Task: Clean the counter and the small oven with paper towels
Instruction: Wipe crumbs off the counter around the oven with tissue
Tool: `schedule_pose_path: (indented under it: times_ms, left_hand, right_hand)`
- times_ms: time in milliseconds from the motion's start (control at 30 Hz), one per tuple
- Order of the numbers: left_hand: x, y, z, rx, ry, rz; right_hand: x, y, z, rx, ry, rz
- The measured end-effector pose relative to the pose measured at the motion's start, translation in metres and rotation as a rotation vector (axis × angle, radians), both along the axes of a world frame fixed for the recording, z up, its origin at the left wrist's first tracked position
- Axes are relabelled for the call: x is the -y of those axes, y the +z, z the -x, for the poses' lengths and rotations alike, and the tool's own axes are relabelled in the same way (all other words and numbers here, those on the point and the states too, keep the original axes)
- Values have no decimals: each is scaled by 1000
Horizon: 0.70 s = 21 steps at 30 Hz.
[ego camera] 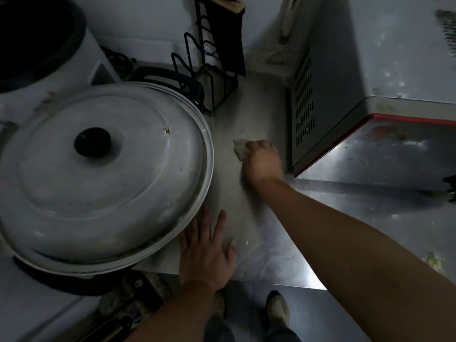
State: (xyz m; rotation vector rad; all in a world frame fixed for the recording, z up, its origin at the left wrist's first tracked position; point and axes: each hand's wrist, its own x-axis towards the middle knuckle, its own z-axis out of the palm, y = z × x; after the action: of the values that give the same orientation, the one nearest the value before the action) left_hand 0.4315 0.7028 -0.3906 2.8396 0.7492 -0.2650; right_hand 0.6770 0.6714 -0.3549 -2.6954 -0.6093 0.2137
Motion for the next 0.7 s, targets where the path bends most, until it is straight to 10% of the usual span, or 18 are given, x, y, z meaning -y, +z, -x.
schedule_pose_path:
  times_ms: [367,700]
  left_hand:
    - [-1,3,-2,-16,-18,30]
    - [-2,6,-3,-10,1,62]
  right_hand:
    - [67,-7,84,74,478,28]
    - [131,11,89,92,244,-16]
